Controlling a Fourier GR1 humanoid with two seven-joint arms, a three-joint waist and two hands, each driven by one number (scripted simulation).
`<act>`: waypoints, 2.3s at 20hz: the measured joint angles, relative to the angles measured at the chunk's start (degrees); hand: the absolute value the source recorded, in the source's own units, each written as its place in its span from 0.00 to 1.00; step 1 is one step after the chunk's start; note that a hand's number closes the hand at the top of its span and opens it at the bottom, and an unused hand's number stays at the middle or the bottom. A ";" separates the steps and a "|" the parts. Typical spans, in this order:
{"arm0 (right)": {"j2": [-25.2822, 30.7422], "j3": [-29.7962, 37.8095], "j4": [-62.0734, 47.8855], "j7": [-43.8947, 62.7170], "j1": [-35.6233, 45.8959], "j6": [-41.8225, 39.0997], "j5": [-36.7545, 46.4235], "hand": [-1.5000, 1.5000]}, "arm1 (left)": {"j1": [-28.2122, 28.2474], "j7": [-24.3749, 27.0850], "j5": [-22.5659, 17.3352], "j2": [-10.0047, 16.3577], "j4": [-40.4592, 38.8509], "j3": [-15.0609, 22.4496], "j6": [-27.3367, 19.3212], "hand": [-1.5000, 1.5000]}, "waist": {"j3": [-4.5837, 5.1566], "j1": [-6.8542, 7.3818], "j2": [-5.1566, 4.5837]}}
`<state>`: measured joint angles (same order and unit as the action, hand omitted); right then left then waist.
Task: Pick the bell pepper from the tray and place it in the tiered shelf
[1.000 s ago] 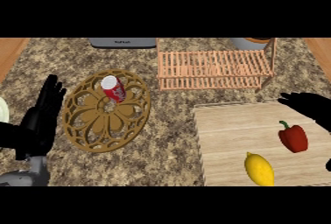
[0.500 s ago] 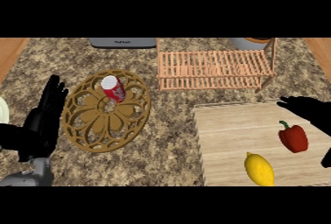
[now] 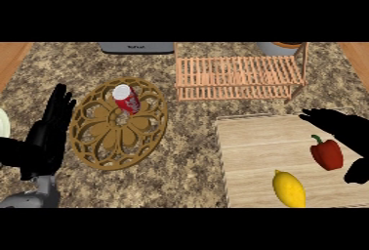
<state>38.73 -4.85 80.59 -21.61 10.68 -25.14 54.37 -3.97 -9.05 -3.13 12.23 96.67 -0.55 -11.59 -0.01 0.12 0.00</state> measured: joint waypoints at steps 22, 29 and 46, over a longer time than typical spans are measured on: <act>-17.65 -3.08 -2.76 16.89 1.84 4.66 17.33 1.00 | 0.18 0.12 1.68 -1.10 -0.24 -2.45 2.00 0.50 | 2.29 -1.21 1.42; -29.87 -7.01 5.39 35.28 -0.03 2.36 18.20 1.00 | -0.12 -0.20 1.95 -1.53 -0.31 -2.05 1.75 0.50 | 2.11 -1.22 1.55; -38.31 -24.46 37.47 81.34 9.51 16.76 3.85 1.00 | 0.25 0.14 2.29 -2.10 -0.26 -1.67 1.94 0.50 | 0.17 -0.09 0.61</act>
<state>0.42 -29.31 118.07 59.72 20.19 -8.39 58.22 -3.72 -8.91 -0.84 10.14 96.40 -2.21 -9.65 0.17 0.03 0.60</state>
